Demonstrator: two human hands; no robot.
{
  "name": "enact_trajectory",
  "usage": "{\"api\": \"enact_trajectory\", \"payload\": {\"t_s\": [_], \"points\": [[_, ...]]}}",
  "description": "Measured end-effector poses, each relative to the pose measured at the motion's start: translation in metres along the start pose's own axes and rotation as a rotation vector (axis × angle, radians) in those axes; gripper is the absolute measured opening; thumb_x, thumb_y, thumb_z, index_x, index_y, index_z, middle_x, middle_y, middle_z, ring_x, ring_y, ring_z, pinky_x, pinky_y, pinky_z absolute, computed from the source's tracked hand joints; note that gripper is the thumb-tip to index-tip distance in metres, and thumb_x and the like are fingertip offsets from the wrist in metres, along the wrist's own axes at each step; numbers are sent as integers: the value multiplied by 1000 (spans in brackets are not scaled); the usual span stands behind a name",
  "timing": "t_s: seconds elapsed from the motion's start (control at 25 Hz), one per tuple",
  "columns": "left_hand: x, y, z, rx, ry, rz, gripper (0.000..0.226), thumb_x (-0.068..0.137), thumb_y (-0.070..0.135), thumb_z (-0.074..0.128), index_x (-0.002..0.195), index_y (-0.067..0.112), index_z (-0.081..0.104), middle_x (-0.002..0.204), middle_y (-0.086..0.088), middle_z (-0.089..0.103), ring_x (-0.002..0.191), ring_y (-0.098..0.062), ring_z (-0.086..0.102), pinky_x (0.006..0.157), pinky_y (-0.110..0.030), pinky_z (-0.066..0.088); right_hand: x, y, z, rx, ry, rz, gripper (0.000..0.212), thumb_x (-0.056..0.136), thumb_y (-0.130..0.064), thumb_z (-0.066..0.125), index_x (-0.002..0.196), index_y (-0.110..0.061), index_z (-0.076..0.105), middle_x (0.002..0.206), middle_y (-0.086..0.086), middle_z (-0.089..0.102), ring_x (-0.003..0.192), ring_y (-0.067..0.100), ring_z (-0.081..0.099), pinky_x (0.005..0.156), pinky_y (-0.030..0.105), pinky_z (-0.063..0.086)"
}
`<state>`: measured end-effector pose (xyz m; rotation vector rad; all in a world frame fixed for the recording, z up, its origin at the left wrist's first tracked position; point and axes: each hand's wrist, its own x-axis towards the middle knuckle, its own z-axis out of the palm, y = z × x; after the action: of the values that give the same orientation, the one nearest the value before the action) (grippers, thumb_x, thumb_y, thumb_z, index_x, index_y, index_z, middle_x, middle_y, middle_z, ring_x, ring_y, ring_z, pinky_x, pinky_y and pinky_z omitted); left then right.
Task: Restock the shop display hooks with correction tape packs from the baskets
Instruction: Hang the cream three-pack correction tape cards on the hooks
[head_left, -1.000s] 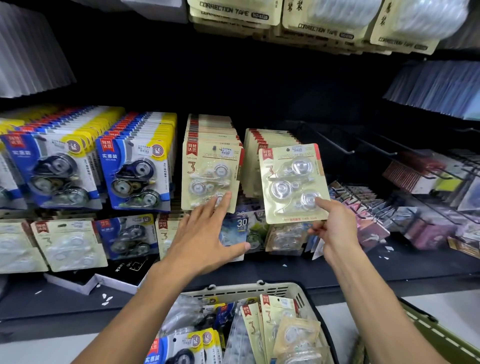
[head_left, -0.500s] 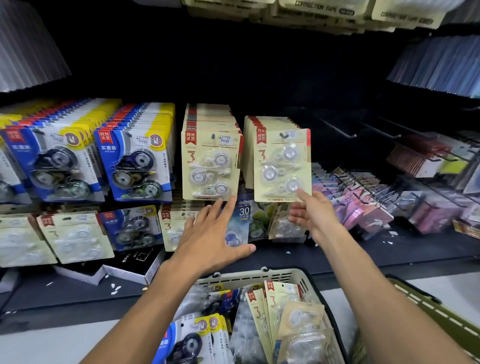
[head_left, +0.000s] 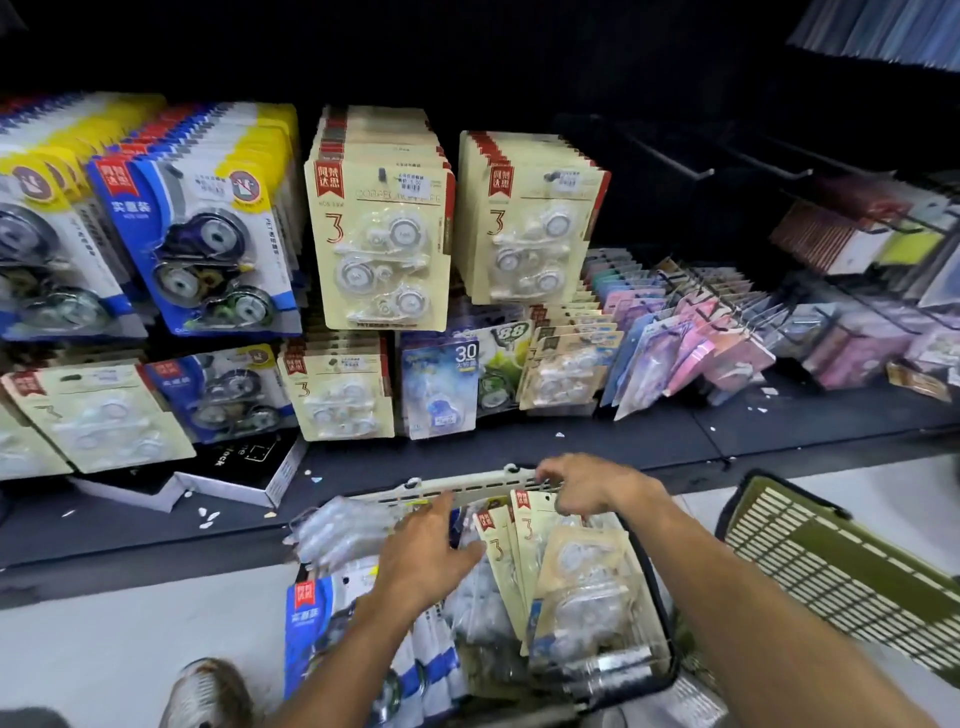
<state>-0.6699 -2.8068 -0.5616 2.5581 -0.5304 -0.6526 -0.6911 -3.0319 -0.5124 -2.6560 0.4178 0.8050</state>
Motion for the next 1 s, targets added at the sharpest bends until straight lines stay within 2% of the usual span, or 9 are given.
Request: {"api": "enact_trajectory", "payload": {"t_s": [0.12, 0.24, 0.4, 0.48, 0.56, 0.64, 0.72, 0.84, 1.0], "points": [[0, -4, 57, -243, -75, -144, 66, 92, 43, 69, 149, 22, 44, 139, -4, 61, 117, -23, 63, 91, -30, 49, 1, 16, 18, -139, -132, 15, 61, 86, -7, 55, 143, -26, 47, 147, 1, 48, 127, 23, 52, 95, 28, 48], [11, 4, 97, -572, -104, -323, 67, 92, 37, 73, 147, 15, 43, 130, -1, 58, 111, -22, 59, 89, -33, 51, 7, 37, 34, -204, -170, 42, 50, 88, -12, 54, 136, -28, 55, 143, 1, 53, 121, 23, 55, 88, 25, 44], [39, 13, 117, -764, -98, -503, 91, 77, 49, 84, 149, 13, 42, 141, -7, 60, 125, -29, 58, 104, -41, 48, 11, 54, 33, -140, -184, 43, 35, 87, -5, 52, 109, -24, 72, 114, -3, 67, 98, 15, 58, 79, 25, 47], [53, 19, 127, -773, -68, -522, 76, 67, 44, 92, 127, 15, 56, 124, -3, 70, 111, -27, 66, 96, -43, 55, 11, 57, 33, -141, -208, 45, 35, 88, -4, 50, 104, -24, 74, 111, -3, 68, 101, 18, 61, 86, 29, 53], [57, 31, 131, -695, 15, -484, 73, 58, 44, 96, 116, 21, 57, 113, 2, 71, 103, -24, 66, 88, -45, 58, 13, 58, 32, -133, -214, 44, 35, 89, -5, 50, 101, -25, 76, 114, -3, 70, 105, 20, 63, 91, 31, 54], [57, 45, 134, -708, 33, -412, 72, 63, 35, 95, 117, 25, 48, 114, 4, 66, 102, -20, 62, 83, -36, 58, 16, 59, 31, -96, -207, 54, 35, 87, -3, 51, 94, -23, 78, 113, -4, 72, 104, 20, 65, 93, 32, 55], [54, 53, 138, -811, -47, -366, 73, 72, 22, 91, 122, 29, 38, 116, 7, 63, 103, -17, 58, 85, -28, 53, 17, 61, 29, -78, -207, 66, 37, 85, 0, 49, 91, -20, 79, 113, -3, 73, 103, 21, 66, 94, 34, 55], [50, 54, 146, -867, -50, -348, 86, 68, 29, 94, 135, 34, 39, 115, 14, 61, 113, -19, 59, 98, -36, 51, 16, 61, 29, -82, -224, 81, 34, 85, 0, 50, 93, -15, 79, 114, 1, 72, 104, 23, 66, 93, 37, 56], [48, 51, 130, -894, -1, -340, 63, 68, 23, 90, 112, 37, 48, 103, 14, 70, 98, -17, 67, 90, -40, 59, 7, 61, 10, -45, -143, 112, 39, 89, -6, 46, 100, -23, 79, 120, -7, 70, 111, 17, 63, 96, 28, 51]]}}
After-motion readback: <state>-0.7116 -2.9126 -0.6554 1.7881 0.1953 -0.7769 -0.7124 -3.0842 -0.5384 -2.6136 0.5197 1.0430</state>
